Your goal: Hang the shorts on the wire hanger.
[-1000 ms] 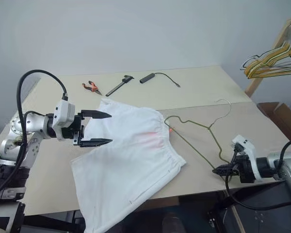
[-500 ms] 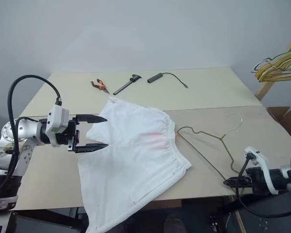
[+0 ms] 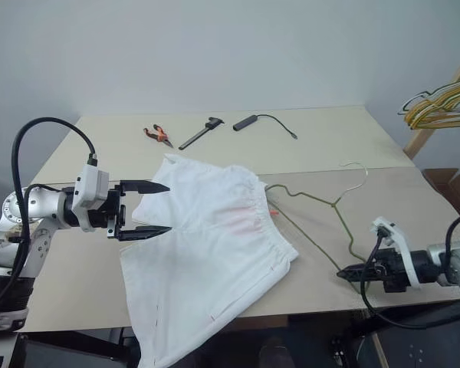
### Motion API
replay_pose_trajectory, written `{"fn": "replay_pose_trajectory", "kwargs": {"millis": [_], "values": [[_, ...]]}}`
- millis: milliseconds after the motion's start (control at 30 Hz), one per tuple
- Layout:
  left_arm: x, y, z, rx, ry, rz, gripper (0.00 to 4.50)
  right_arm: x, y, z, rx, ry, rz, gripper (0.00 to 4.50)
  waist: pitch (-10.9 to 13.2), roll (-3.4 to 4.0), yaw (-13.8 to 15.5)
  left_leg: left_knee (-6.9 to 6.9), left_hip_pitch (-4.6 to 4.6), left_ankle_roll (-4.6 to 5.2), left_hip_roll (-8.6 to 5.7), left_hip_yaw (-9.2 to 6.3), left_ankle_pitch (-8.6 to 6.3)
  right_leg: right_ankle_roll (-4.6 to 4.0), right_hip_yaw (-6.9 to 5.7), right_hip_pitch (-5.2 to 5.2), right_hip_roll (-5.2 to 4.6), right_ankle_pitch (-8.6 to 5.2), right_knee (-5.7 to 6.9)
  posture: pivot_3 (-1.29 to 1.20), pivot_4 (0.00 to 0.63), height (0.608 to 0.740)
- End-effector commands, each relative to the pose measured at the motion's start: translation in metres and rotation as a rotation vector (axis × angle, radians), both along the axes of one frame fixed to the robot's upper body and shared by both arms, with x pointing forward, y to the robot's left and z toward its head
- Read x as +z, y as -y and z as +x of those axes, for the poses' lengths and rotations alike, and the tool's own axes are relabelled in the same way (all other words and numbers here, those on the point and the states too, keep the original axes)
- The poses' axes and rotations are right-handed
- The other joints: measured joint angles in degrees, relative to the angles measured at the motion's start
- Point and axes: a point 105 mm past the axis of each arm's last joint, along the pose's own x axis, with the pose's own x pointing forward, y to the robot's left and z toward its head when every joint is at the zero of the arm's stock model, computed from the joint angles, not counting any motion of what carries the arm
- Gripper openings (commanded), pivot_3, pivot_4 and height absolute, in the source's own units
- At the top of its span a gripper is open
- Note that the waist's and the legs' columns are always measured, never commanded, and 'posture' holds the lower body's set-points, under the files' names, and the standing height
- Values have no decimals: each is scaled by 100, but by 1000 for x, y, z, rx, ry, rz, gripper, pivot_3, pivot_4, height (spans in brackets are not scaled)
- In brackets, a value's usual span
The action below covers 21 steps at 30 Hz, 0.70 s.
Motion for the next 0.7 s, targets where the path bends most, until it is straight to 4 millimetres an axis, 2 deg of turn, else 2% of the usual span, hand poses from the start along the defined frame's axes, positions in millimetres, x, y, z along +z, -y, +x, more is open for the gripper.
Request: {"fn": "replay_pose_trajectory", "kwargs": {"millis": [33,167,333,500,700], "values": [[9,0,-2,4,53,11,4449,5,-4,-2,56,-18,10,0,1,0,9,0,0,0,0,0,0,0,0,0,0,0,0,1,69,740],[8,-4,-5,19,50,17,4449,8,-2,-1,65,-29,21,0,1,0,21,0,0,0,0,0,0,0,0,-1,0,0,1,11,70,740],[6,-4,-6,22,51,26,4449,16,-13,22,68,11,40,0,7,4,-4,0,5,0,3,2,0,-1,0,-1,2,0,5,13,62,740],[8,-1,-4,19,64,24,4449,-1,-29,55,37,-17,8,0,7,3,2,-2,3,-1,3,2,0,-3,0,-3,5,1,2,31,48,740],[9,-3,-9,25,68,30,4449,-12,-36,61,102,-62,-20,0,6,3,145,-1,-43,-7,-5,0,3,-2,-2,-54,-3,2,15,62,42,740]]}}
